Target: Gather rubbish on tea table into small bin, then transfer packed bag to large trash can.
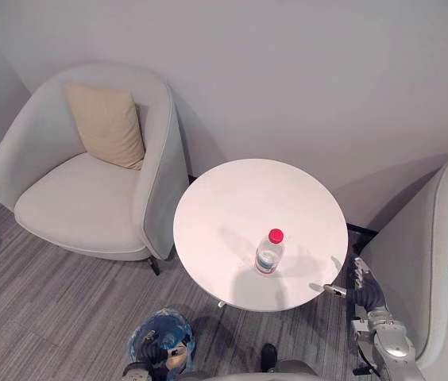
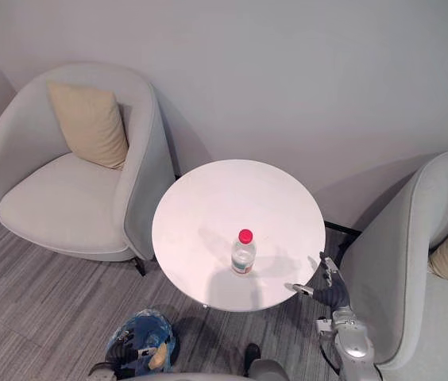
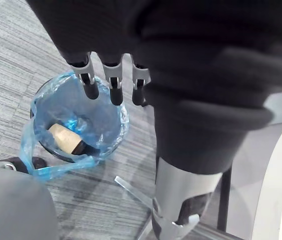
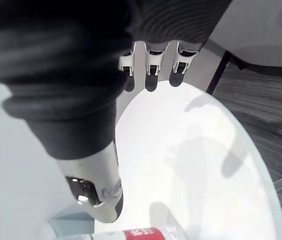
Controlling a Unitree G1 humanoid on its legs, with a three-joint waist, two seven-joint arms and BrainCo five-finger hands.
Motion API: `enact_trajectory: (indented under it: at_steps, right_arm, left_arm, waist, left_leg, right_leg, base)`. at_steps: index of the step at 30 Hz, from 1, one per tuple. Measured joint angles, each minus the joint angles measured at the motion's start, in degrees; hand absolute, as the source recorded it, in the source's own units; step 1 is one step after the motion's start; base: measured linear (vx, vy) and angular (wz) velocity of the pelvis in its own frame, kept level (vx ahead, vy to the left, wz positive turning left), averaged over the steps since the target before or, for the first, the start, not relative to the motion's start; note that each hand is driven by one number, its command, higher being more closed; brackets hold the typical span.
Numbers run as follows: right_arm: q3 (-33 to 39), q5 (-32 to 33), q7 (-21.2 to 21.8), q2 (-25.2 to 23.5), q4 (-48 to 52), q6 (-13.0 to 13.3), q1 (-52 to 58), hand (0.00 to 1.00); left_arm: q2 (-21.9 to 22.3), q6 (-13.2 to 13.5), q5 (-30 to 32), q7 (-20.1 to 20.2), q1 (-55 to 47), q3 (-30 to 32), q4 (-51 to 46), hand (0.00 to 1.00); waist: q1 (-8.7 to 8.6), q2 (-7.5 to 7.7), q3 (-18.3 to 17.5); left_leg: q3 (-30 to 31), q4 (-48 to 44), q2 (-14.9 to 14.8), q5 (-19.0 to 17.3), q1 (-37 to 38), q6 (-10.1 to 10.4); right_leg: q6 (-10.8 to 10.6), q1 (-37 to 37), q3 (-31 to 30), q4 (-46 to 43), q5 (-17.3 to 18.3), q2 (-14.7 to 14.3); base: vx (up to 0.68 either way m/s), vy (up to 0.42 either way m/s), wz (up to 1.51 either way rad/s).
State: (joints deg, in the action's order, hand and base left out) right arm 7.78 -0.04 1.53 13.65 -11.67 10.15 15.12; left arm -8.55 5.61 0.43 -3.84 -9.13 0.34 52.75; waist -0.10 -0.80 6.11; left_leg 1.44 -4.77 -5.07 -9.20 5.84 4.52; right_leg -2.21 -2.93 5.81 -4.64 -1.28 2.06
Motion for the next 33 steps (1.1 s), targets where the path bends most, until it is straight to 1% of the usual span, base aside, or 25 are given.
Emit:
enact_trajectory:
  at_steps: [3,7,11,17,20,23,28,32,33]
  right_arm:
    - [-1.84,-0.01,0.19,1.67,0.09,0.57,-0.06,0.00]
    - [-4.14,-0.17,1.25,2.87,0.11,0.67,-1.38,0.00]
    - [-5.91,-0.58,1.24,3.56,0.10,0.69,-3.01,0.00]
    - [-8.93,-1.13,1.29,4.01,0.09,0.75,-4.80,0.00]
    - [-10.42,-1.85,1.20,4.92,0.08,0.75,-5.39,0.00]
    - [-11.01,-2.39,1.15,4.92,-0.13,0.78,-6.57,0.00]
    - [-11.42,-2.85,1.00,4.92,-1.26,0.80,-7.59,0.00]
    - [-13.33,-2.98,0.86,4.79,-3.20,0.81,-8.88,0.00]
    - [-13.32,-3.04,0.71,4.80,-3.61,0.80,-8.94,0.00]
  left_arm:
    - [0.00,0.34,0.00,0.02,0.05,-0.16,0.00,0.00]
    - [0.00,0.57,0.01,0.04,-0.16,-0.21,0.01,0.00]
    - [0.01,1.16,0.02,0.04,-0.68,-0.27,0.03,0.00]
    - [0.15,1.34,0.10,0.05,-1.03,-0.95,0.16,0.00]
    - [0.34,1.37,0.15,0.05,-1.34,-0.97,0.21,0.00]
    - [0.44,1.46,0.21,0.09,-1.35,-2.32,0.24,0.00]
    - [0.45,1.70,0.21,0.08,-1.44,-2.91,0.25,0.00]
    - [0.45,1.72,0.19,0.08,-1.19,-4.10,0.25,0.00]
    - [0.41,1.82,0.18,0.07,-0.98,-4.35,0.23,0.00]
  waist:
    - [0.89,-0.31,-0.28]
    - [0.88,-0.35,-0.30]
    - [1.01,-0.44,-0.30]
    - [1.05,-0.73,-0.41]
    - [1.14,-1.09,-0.52]
    - [1.13,-1.65,-0.51]
    - [1.30,-1.87,-0.40]
    - [1.36,-2.14,-0.06]
    - [1.59,-2.19,0.00]
  left_leg:
    - [0.16,0.04,-0.05,0.05,-0.07,0.06]
    - [1.30,0.84,0.01,0.94,-0.12,0.12]
    - [1.86,0.81,-0.03,1.01,-0.23,0.15]
    - [3.25,0.86,0.14,1.52,-1.14,0.17]
    - [3.83,0.86,0.05,1.60,-1.17,0.29]
    - [4.41,0.89,0.05,1.77,-1.46,0.40]
    - [5.49,0.94,-0.01,1.94,-2.19,0.49]
    - [5.90,0.93,0.02,1.94,-2.56,0.49]
    - [6.11,0.82,0.03,1.94,-3.03,0.50]
  right_leg:
    - [0.02,0.04,0.31,0.08,-0.02,0.00]
    - [0.16,0.38,1.28,0.84,-0.25,0.07]
    - [0.18,0.75,1.91,1.14,-0.27,0.02]
    - [0.14,1.19,3.34,2.53,-0.84,0.08]
    - [0.20,1.60,3.87,2.90,-0.90,0.00]
    - [0.22,1.60,4.43,2.92,-0.91,0.05]
    - [0.23,1.55,5.34,3.03,-0.91,0.04]
    - [0.23,1.42,5.79,2.96,-0.86,0.12]
    - [0.24,1.10,6.07,2.77,-0.75,0.20]
  base:
    - [-0.01,-0.005,0.04]
    - [0.00,-0.015,0.14]
    - [0.00,-0.008,0.08]
    - [-0.02,-0.011,0.12]
    - [-0.01,-0.012,0.11]
    - [-0.02,-0.010,0.10]
    - [-0.03,-0.011,0.10]
    - [-0.02,0.000,0.06]
    - [-0.01,0.000,0.10]
